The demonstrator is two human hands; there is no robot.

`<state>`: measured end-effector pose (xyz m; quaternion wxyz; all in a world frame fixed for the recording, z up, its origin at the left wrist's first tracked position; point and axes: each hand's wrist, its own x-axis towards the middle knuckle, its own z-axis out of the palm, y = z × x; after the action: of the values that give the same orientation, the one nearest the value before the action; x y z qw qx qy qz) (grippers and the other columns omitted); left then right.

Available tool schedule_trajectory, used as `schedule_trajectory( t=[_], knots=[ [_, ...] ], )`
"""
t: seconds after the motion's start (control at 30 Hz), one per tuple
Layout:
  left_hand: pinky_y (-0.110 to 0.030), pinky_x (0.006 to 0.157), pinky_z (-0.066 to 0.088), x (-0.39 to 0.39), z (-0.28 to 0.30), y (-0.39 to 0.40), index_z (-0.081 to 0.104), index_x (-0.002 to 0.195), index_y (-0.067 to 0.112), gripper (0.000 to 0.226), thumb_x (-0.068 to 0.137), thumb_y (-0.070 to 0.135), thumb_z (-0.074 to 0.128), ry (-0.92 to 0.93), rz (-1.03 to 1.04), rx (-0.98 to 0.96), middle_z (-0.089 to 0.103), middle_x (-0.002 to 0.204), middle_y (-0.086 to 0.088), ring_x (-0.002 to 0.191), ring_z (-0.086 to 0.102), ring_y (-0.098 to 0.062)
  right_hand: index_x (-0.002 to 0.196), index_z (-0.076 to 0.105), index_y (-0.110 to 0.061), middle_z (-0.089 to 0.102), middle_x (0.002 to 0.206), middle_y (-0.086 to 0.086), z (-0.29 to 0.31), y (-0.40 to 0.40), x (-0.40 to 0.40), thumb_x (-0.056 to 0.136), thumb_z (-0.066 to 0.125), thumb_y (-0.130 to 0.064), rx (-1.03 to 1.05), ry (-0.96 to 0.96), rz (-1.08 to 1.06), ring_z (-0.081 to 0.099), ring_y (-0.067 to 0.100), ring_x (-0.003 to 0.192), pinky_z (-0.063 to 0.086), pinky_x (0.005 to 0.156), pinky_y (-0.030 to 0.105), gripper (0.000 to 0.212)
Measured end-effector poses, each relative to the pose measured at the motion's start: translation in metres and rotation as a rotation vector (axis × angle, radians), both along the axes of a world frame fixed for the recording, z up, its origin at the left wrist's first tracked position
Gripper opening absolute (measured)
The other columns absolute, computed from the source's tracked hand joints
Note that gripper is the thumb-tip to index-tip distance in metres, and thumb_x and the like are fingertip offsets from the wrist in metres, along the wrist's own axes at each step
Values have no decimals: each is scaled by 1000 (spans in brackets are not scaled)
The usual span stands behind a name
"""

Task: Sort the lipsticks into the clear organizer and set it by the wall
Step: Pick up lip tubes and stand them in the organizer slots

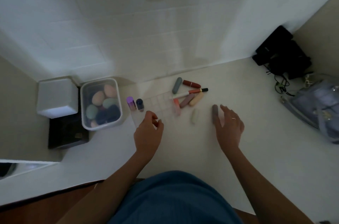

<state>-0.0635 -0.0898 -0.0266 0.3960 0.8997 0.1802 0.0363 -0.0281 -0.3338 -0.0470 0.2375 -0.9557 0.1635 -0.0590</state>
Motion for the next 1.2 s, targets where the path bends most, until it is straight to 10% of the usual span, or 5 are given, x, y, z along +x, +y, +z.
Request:
schedule_trajectory(
  t=[0.4,0.6,0.83,1.2],
  knots=[
    [-15,50,29,10,0,-20,39,84,29,19,87,26,58,2,-168,80,52,71,13,55,46,1,121,52,-10,36,150,4,-15,-9,12,87,54,-48,-253,231,31,17,22,145,5,114,56,51],
    [-18,54,37,8,-3,-22,49,94,24,11,88,27,57,19,-209,77,54,74,12,60,51,-3,99,61,-8,52,135,7,-11,4,12,86,60,-35,-164,45,-2,33,27,136,9,114,56,30],
    [-18,51,53,15,15,-44,55,122,24,31,91,27,57,79,-253,-552,61,91,14,61,66,-5,89,55,-14,60,84,1,-4,47,-27,85,66,-30,49,-158,137,54,22,82,35,85,33,20],
    [-22,71,57,9,11,-38,57,102,14,11,93,19,53,213,-255,-789,69,99,-6,88,68,-15,101,56,-20,61,98,-5,5,65,-39,88,53,-43,136,-114,468,51,11,91,39,86,31,27]
  ],
)
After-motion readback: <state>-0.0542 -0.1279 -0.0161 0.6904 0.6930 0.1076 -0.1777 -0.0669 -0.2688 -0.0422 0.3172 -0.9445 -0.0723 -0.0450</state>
